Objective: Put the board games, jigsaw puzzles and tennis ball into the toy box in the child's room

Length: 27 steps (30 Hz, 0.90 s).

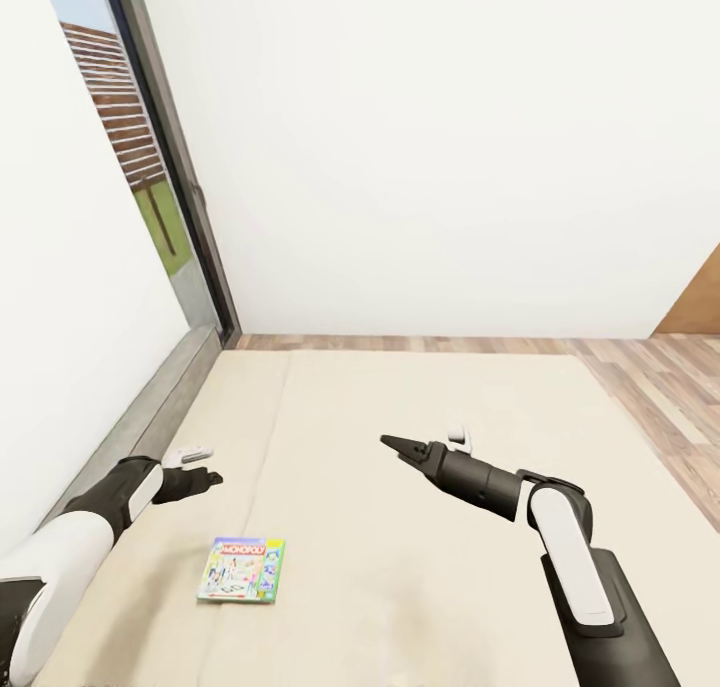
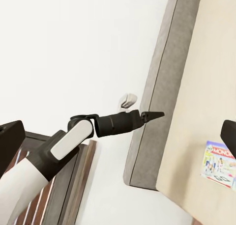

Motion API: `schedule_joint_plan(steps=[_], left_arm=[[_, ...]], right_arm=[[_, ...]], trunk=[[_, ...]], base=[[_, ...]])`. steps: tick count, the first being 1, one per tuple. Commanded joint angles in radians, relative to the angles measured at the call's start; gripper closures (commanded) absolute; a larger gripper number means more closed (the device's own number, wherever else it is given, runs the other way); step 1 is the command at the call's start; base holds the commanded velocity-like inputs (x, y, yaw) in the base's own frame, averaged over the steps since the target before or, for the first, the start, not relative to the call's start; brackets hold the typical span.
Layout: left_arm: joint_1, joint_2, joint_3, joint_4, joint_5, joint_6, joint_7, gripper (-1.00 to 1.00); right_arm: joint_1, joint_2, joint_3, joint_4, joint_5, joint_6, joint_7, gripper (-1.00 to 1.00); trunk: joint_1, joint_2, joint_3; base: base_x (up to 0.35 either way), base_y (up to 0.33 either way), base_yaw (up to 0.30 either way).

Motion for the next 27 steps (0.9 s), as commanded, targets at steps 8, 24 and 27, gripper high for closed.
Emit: schedule_joint_plan(steps=[8,24,27], left_arm=[[-0.003,0.011,-0.001,-0.004,0.004,0.005,-0.111,-1.00],[-0.004,0.016,-0.029,-0.007,-0.034,0.002,-0.313,-1.00],[-0.004,0.017,-0.030,-0.008,-0.035,0.002,-0.317,-1.00]], right_arm=[[-0.001,-0.002,-0.007,0.000,0.008,0.004,0.012,-1.00],[-0.001,-0.003,-0.018,0.002,0.007,0.004,0.018,-1.00],[-0.001,-0.003,-0.020,0.003,0.006,0.004,0.025,-1.00]], trunk=[[0.001,-0.002,-0.015],[0.001,-0.002,-0.042],[0.001,-0.002,-0.047]], base=[[0.000,0.000,0.000],[0.000,0.000,0.000],[0.000,0.000,0.000]])
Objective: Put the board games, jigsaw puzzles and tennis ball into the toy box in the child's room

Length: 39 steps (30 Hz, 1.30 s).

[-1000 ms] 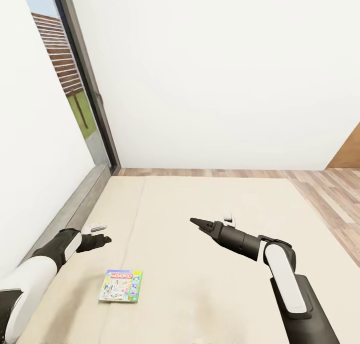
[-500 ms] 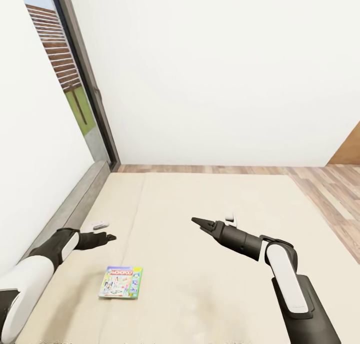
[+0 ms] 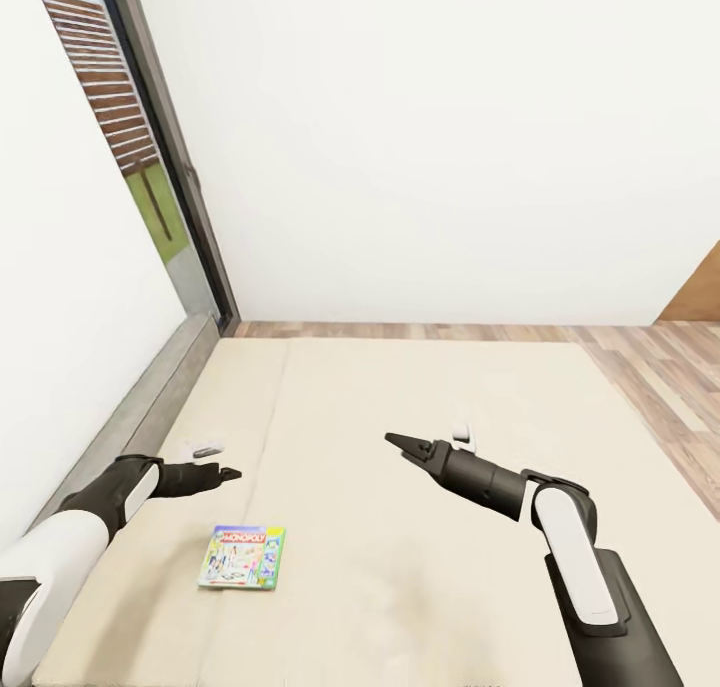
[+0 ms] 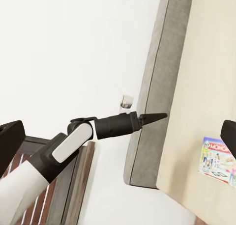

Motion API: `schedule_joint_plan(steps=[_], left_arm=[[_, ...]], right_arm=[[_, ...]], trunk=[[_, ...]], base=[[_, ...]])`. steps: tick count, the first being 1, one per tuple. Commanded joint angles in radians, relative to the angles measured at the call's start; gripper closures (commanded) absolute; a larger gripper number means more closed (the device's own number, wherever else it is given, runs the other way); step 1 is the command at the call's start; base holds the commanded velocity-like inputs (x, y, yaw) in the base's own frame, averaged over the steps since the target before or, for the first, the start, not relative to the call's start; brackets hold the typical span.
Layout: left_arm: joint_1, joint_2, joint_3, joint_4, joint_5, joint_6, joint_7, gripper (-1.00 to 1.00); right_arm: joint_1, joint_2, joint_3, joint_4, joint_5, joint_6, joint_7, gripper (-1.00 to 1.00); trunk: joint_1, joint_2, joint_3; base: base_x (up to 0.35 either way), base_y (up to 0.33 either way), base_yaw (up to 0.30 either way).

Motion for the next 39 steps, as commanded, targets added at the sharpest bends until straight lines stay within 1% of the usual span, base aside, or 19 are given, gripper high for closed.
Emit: schedule_joint_plan(steps=[1,9,17,27,39], left_arm=[[-0.001,0.001,-0.003,-0.001,0.010,0.008,0.000,-1.00],[-0.001,0.002,-0.002,-0.011,0.009,0.010,-0.003,-1.00],[-0.001,0.003,-0.007,-0.026,0.009,0.011,-0.002,-1.00],[-0.001,0.003,-0.008,-0.029,0.009,0.011,-0.002,-1.00],[-0.001,0.001,-0.009,-0.030,0.009,0.011,-0.002,-1.00]], right_arm=[[-0.001,0.001,-0.003,0.000,0.009,0.005,0.012,-1.00],[0.000,0.002,-0.003,0.001,0.009,0.005,0.020,-1.00],[0.002,0.010,0.002,0.001,0.017,0.003,0.020,-1.00],[0.002,0.012,0.001,0.002,0.021,0.001,0.020,-1.00],[0.002,0.014,0.001,0.005,0.022,0.000,0.017,-1.00]], trunk=[[0.001,-0.002,-0.003],[0.001,-0.002,-0.017],[0.001,-0.002,-0.028],[0.001,-0.002,-0.031],[0.001,-0.002,-0.031]], base=[[0.000,0.000,0.000],[0.000,0.000,0.000],[0.000,0.005,0.000],[0.000,0.129,0.000],[0.000,0.016,0.000]])
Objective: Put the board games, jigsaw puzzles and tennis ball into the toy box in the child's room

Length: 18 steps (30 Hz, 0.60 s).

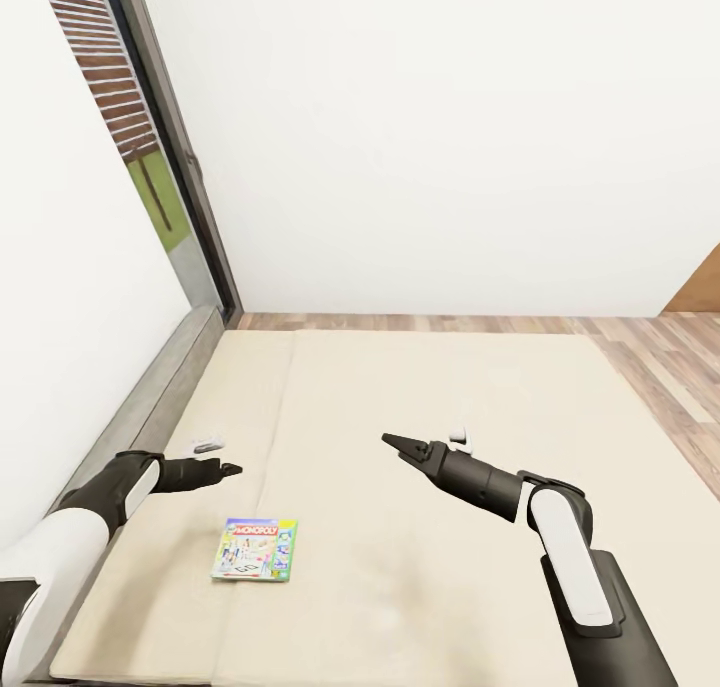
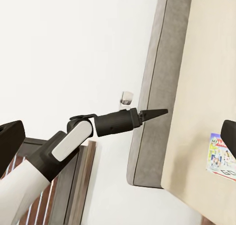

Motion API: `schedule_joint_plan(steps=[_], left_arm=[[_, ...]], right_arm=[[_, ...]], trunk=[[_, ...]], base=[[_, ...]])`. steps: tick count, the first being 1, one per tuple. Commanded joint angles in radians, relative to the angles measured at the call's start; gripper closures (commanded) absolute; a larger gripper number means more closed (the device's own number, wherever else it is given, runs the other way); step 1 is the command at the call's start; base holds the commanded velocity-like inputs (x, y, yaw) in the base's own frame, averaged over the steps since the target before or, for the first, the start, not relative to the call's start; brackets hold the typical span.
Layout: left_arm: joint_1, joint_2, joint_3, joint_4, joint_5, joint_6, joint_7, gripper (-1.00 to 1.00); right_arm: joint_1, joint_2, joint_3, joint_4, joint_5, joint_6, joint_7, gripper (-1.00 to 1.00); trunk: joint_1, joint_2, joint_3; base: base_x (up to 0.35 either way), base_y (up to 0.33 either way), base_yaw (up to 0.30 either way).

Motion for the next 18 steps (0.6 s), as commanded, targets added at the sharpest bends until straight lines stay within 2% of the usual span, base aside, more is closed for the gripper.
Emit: schedule_joint_plan(steps=[1,7,11,18], left_arm=[[-0.001,0.000,-0.003,-0.001,0.010,0.008,0.001,-1.00],[-0.001,-0.001,-0.003,-0.001,0.010,0.008,0.002,-1.00],[-0.001,0.000,-0.003,0.000,0.009,0.008,0.003,-1.00],[-0.001,-0.003,-0.002,0.000,0.008,0.009,0.008,-1.00]], right_arm=[[-0.001,0.001,-0.003,0.000,0.010,0.005,0.010,-1.00],[-0.001,-0.002,-0.005,0.001,0.010,0.005,0.011,-1.00],[-0.001,-0.002,-0.006,0.001,0.010,0.005,0.012,-1.00],[-0.001,0.000,-0.006,0.001,0.010,0.004,0.011,-1.00]], trunk=[[0.001,-0.002,-0.002],[0.001,-0.002,-0.002],[0.001,-0.002,-0.004],[0.001,-0.002,-0.007]], base=[[0.000,0.009,0.000],[0.000,0.131,-0.031],[0.000,0.164,-0.159],[0.000,0.045,-0.129]])
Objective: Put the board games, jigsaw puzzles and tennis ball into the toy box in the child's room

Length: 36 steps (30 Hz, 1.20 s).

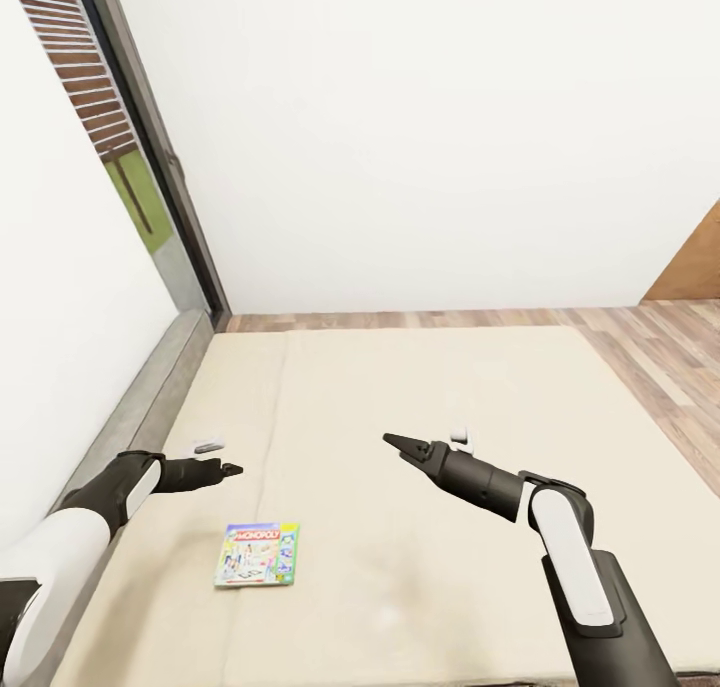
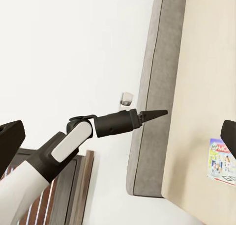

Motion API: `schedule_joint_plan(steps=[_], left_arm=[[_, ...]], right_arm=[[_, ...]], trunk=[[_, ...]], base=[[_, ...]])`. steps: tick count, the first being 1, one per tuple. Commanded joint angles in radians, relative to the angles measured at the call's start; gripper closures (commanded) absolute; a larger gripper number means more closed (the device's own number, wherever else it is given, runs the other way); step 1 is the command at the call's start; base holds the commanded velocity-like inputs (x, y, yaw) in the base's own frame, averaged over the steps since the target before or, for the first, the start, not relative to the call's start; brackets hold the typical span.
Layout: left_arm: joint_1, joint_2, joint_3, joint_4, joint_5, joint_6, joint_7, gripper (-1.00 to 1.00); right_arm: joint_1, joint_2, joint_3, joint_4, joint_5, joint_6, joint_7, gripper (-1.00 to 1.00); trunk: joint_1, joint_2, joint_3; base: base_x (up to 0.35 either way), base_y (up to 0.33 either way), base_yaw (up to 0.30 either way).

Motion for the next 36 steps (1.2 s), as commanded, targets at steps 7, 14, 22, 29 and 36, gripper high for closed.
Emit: schedule_joint_plan(steps=[7,14,22,29,36], left_arm=[[0.000,-0.002,0.001,0.000,0.006,0.008,0.029,-1.00],[0.000,-0.012,0.002,0.000,0.006,0.007,0.078,-1.00],[0.000,-0.016,0.003,0.001,0.006,0.007,0.092,-1.00],[0.000,-0.016,0.003,0.001,0.007,0.007,0.093,-1.00],[0.000,-0.015,0.002,0.000,0.008,0.006,0.092,-1.00]], right_arm=[[0.000,0.004,0.000,-0.001,0.009,-0.030,0.010,-1.00],[0.000,0.005,0.003,-0.001,0.008,-0.066,0.005,-1.00],[0.001,0.005,0.004,-0.001,0.007,-0.070,0.003,-1.00],[0.001,0.003,0.004,-0.001,0.008,-0.070,0.003,-1.00],[0.000,0.000,0.004,0.001,0.007,-0.073,0.004,-1.00]], trunk=[[0.001,-0.002,-0.002],[0.001,-0.002,-0.008],[0.001,-0.002,-0.020],[0.001,-0.002,-0.032],[0.001,-0.002,-0.038]], base=[[0.000,0.007,-0.021],[0.000,0.001,-0.003],[0.000,0.000,0.000],[0.000,0.000,0.000],[0.000,0.000,0.011]])
